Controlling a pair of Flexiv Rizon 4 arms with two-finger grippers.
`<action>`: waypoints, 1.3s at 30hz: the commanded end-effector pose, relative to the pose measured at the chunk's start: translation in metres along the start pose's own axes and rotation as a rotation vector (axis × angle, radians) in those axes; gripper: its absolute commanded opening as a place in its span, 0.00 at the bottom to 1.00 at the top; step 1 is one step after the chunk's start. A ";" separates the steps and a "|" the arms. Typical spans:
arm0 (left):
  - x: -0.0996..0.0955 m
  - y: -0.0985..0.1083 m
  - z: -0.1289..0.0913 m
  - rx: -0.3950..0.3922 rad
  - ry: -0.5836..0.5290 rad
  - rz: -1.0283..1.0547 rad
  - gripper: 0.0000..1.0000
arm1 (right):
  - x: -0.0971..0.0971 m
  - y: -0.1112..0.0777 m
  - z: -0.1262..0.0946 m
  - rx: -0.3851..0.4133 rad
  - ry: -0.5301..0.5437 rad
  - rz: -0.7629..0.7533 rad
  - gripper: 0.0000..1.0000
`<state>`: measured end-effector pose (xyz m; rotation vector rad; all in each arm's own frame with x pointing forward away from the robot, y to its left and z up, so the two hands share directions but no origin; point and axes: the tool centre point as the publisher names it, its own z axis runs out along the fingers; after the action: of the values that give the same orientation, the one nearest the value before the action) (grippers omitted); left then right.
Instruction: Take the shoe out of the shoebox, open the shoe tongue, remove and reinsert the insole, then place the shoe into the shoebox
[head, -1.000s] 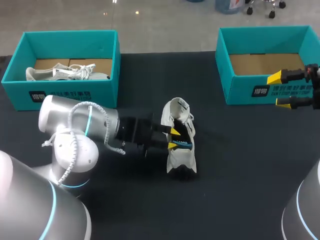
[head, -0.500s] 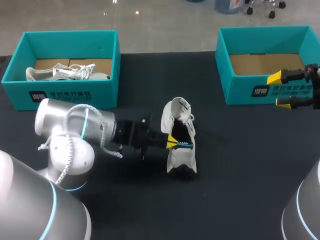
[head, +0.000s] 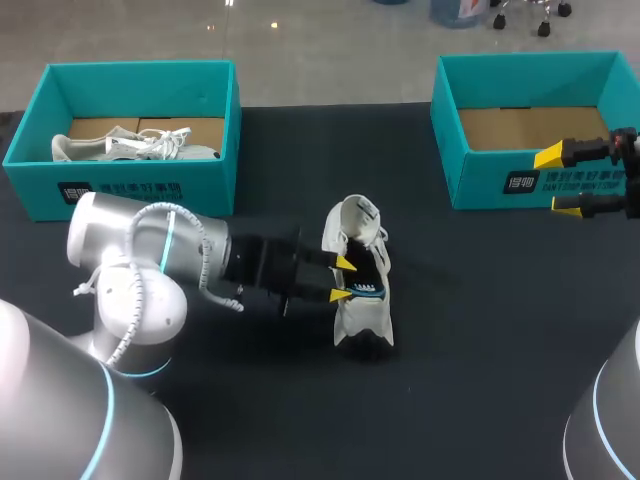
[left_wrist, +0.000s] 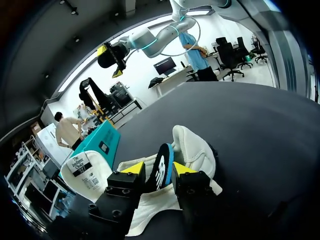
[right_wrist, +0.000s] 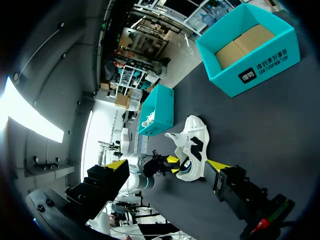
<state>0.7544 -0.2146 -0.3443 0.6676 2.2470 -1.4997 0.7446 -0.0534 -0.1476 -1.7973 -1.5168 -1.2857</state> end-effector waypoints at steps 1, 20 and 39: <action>-0.001 -0.011 -0.019 -0.008 -0.008 0.009 1.00 | 0.000 -0.001 0.000 0.000 -0.004 0.002 1.00; -0.027 -0.030 -0.036 0.003 0.252 0.161 0.00 | 0.000 -0.001 0.000 0.000 -0.004 0.002 1.00; -0.032 -0.054 -0.043 0.063 0.512 0.426 0.00 | 0.000 -0.001 0.000 0.000 -0.004 0.002 1.00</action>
<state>0.7504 -0.2001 -0.2731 1.5554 2.1669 -1.3134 0.7446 -0.0534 -0.1476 -1.7973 -1.5168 -1.2857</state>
